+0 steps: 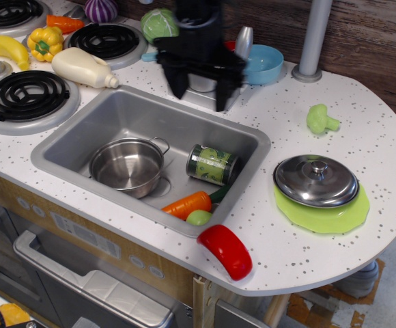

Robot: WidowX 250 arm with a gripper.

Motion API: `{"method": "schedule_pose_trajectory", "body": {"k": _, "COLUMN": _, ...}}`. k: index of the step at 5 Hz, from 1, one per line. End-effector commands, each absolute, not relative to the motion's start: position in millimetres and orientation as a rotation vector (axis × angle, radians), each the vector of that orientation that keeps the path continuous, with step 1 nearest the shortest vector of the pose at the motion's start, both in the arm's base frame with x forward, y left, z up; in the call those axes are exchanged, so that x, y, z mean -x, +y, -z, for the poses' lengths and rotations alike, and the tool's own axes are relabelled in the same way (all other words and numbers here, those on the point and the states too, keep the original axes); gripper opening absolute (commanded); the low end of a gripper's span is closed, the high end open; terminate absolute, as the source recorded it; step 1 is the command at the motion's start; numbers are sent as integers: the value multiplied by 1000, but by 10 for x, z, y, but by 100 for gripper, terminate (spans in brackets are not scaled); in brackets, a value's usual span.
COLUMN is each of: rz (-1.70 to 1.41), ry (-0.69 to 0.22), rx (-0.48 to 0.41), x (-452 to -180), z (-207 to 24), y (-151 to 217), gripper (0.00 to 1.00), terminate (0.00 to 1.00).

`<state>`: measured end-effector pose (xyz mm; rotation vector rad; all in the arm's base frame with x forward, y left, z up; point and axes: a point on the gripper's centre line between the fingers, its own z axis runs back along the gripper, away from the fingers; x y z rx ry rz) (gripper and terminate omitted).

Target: Put broccoli in pot or pan

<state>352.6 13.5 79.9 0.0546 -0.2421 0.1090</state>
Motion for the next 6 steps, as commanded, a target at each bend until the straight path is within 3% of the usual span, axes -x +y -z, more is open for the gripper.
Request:
{"method": "schedule_pose_trajectory", "body": {"k": 1, "rz": -73, "ry": -348, "rx": -18, "x": -3919, "z": -1195, "y": -418, "gripper": 100, "terminate": 0}}
{"method": "schedule_pose_trajectory", "body": {"k": 2, "rz": -59, "ry": -374, "rx": 26, "x": -4221, "z": -1109, "y": -666, "gripper": 100, "terminate": 0}}
{"method": "schedule_pose_trajectory", "body": {"k": 4, "rz": 31, "ry": -437, "rx": 54, "x": -4869, "z": -817, "y": -823, "gripper": 100, "terminate": 0}}
{"method": "schedule_pose_trajectory", "body": {"k": 6, "rz": 0, "ry": -432, "rx": 12, "x": -4880, "z": -636, "y": -796, "gripper": 100, "terminate": 0}}
